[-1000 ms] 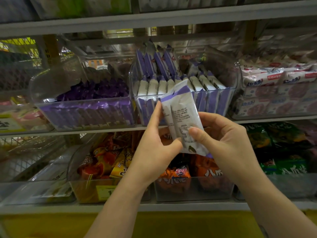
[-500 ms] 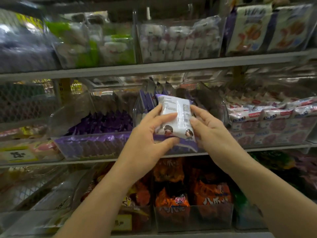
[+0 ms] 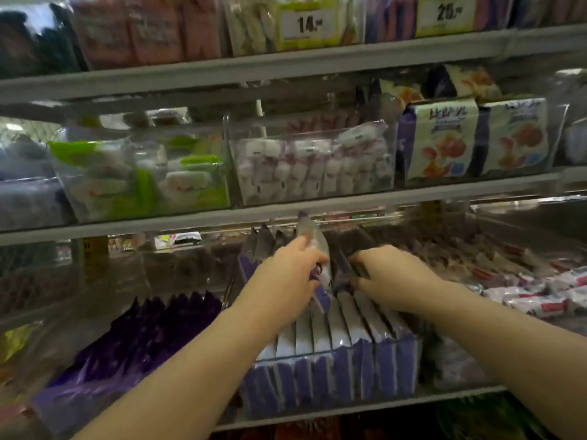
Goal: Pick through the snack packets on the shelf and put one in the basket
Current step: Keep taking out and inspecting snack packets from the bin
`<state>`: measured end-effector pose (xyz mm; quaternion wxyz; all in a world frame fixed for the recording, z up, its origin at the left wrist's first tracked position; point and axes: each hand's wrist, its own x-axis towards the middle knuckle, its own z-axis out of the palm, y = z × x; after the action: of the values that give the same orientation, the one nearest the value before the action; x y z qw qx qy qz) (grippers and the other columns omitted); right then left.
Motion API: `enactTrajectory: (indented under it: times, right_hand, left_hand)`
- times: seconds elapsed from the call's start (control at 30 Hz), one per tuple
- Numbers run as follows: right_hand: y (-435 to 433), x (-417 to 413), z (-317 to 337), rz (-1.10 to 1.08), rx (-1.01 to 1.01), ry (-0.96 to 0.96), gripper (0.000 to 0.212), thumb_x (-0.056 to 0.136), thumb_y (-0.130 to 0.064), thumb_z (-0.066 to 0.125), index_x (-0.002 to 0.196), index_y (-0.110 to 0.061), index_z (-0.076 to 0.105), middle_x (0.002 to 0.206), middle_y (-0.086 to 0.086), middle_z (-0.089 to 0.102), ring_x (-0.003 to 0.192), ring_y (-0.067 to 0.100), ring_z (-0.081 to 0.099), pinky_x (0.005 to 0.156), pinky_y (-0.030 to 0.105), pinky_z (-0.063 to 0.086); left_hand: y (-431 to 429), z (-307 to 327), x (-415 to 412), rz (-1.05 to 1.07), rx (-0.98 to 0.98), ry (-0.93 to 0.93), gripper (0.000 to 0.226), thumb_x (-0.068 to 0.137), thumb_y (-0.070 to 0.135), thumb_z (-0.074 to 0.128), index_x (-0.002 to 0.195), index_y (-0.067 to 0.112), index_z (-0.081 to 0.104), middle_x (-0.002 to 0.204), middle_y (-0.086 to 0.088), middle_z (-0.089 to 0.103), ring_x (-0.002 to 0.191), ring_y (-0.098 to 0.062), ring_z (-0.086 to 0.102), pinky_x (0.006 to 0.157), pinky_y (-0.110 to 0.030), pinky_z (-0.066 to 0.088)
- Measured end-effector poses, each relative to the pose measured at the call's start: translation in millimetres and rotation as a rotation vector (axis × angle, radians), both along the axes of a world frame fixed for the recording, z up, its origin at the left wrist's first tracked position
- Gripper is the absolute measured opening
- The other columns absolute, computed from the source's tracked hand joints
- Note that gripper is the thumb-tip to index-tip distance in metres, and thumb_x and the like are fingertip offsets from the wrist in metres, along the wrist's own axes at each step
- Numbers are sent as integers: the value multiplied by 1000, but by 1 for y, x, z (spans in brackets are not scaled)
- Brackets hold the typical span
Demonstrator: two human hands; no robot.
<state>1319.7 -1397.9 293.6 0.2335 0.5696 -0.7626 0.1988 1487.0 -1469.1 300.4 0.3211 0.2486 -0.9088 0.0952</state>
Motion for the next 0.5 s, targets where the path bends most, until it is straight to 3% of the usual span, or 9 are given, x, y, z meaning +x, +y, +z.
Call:
enactTrajectory:
  times: [0.2, 0.27, 0.33, 0.4, 0.5]
  right_hand:
    - [-43, -24, 15, -5, 164, 86, 33, 89, -44, 58, 119, -29, 59, 121, 7, 63, 108, 28, 61, 85, 32, 48]
    - [-52, -29, 19, 1, 226, 79, 35, 89, -43, 58, 120, -26, 59, 123, 8, 63, 109, 29, 61, 85, 31, 47]
    - [-57, -35, 23, 16, 282, 73, 36, 89, -41, 58, 120, -22, 59, 123, 10, 63, 110, 30, 61, 83, 31, 46]
    - [-60, -39, 27, 39, 306, 70, 36, 89, -38, 59, 121, -20, 60, 124, 11, 63, 110, 30, 61, 86, 33, 48]
    - [-63, -41, 30, 100, 284, 70, 44, 85, -43, 64, 122, -20, 57, 123, 7, 62, 111, 28, 60, 90, 34, 50]
  left_hand:
    - [-36, 9, -49, 189, -37, -170, 29, 94, 14, 54, 122, 20, 51, 109, -9, 57, 104, -34, 61, 87, -41, 53]
    - [-47, 13, -61, 182, -30, -214, 43, 92, 14, 55, 132, 23, 45, 122, -8, 56, 110, -33, 58, 90, -41, 50]
    - [-57, 19, -68, 139, -26, -205, 39, 93, 16, 53, 130, 27, 50, 131, -6, 55, 116, -32, 56, 92, -39, 48]
    - [-67, 26, -73, 88, 15, -155, 27, 95, 21, 53, 120, 26, 58, 124, -5, 62, 111, -29, 60, 84, -31, 46]
    - [-80, 32, -78, 1, 58, -91, 29, 93, 26, 58, 121, 29, 61, 120, -1, 65, 109, -23, 61, 77, -22, 38]
